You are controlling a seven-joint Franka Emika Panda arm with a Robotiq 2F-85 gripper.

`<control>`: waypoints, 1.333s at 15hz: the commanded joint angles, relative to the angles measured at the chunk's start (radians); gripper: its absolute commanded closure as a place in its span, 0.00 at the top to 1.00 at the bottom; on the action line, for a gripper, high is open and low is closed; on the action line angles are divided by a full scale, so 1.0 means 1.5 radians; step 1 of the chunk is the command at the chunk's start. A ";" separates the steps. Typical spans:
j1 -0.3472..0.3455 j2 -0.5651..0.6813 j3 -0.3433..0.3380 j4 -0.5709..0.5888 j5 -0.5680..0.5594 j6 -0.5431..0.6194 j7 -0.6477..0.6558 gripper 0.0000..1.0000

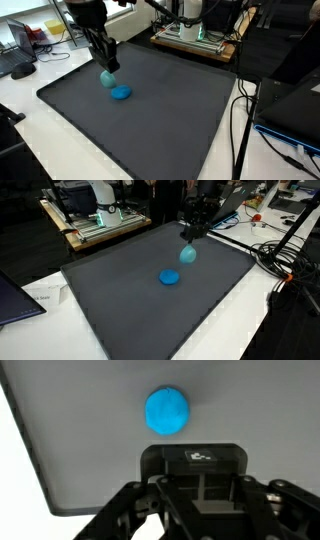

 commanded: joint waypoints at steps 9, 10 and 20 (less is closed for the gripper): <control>0.084 0.180 -0.066 0.166 -0.116 -0.059 0.144 0.22; 0.091 0.194 -0.069 0.178 -0.119 -0.068 0.152 0.22; 0.153 0.311 -0.101 0.288 -0.166 -0.145 0.235 0.22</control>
